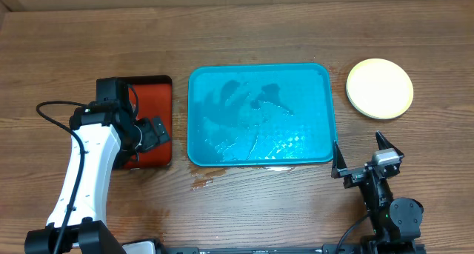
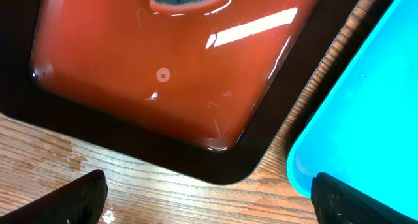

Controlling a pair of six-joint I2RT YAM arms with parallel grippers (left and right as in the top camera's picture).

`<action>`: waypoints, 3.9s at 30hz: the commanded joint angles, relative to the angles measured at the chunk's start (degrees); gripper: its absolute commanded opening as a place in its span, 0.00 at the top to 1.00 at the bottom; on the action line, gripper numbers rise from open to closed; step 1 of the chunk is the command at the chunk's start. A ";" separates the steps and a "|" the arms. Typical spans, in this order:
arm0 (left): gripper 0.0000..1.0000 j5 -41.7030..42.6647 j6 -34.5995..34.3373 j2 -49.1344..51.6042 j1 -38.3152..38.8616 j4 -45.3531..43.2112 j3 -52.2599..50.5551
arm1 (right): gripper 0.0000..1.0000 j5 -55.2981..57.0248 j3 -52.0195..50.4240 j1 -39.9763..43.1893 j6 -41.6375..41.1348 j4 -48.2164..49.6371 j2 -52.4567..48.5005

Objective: Clean dirty plates on tray and stack at the side

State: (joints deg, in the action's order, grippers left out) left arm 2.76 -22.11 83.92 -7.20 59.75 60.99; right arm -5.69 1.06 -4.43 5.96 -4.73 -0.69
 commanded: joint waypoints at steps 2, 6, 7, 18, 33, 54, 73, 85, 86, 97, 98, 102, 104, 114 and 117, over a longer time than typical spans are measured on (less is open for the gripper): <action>0.00 -0.39 -0.39 0.31 0.11 -0.07 -0.22 | 0.00 0.48 -0.59 0.44 -0.68 0.11 0.52; 0.00 -0.39 -0.39 0.31 0.11 -0.07 -0.22 | 0.00 0.66 -0.57 0.44 -3.15 0.11 0.50; 0.00 -0.39 -0.39 0.31 0.11 -0.07 -0.22 | 0.00 0.76 -0.57 0.44 -2.95 0.11 0.50; 0.00 -0.39 -0.39 0.31 0.11 -0.09 -0.22 | 0.00 0.72 -0.57 0.44 -2.99 0.26 0.50; 0.00 -0.42 -0.39 0.31 0.11 -0.07 -0.22 | 0.00 0.72 -0.57 0.44 -2.99 0.26 0.50; 0.00 -0.28 6.08 -4.31 0.42 -9.51 -1.99 | 0.00 0.72 -0.57 0.44 -2.99 0.28 0.50; 0.01 17.11 28.41 -53.81 0.81 -55.74 -49.53 | 0.00 0.72 -0.57 0.44 -2.99 0.28 0.50; 0.00 12.90 19.85 -70.36 0.85 -61.68 -60.72 | 0.00 0.72 -0.57 0.44 -2.99 0.28 0.50; 0.00 12.59 19.98 -71.10 0.85 -61.70 -60.72 | 0.00 0.70 -0.59 0.44 -2.99 0.28 0.50; 0.00 10.78 20.41 -80.30 0.87 -56.54 -60.72 | 0.00 0.72 -0.57 0.44 -2.99 0.28 0.50; 0.00 10.78 20.41 -81.26 0.87 -56.54 -60.72 | 0.00 0.72 -0.57 0.44 -2.99 0.28 0.50; 0.00 10.78 20.39 -83.80 0.98 -56.57 -60.72 | 0.00 0.70 -0.57 0.44 -2.99 0.28 0.50; 0.00 10.75 20.41 -83.73 1.29 -56.43 -60.72 | 0.00 0.72 -0.57 0.44 -2.99 0.28 0.50; 0.01 8.66 20.85 -83.73 1.64 -56.13 -60.72 | 0.00 0.70 -0.57 0.44 -2.99 0.28 0.50; 0.01 8.66 20.87 -83.73 1.64 -56.15 -60.72 | 0.00 0.72 -0.59 0.44 -2.99 0.28 0.50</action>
State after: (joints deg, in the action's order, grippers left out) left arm 12.58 -1.37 0.95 -5.98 3.25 0.49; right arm -5.54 1.06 -4.36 3.22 -4.75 -0.69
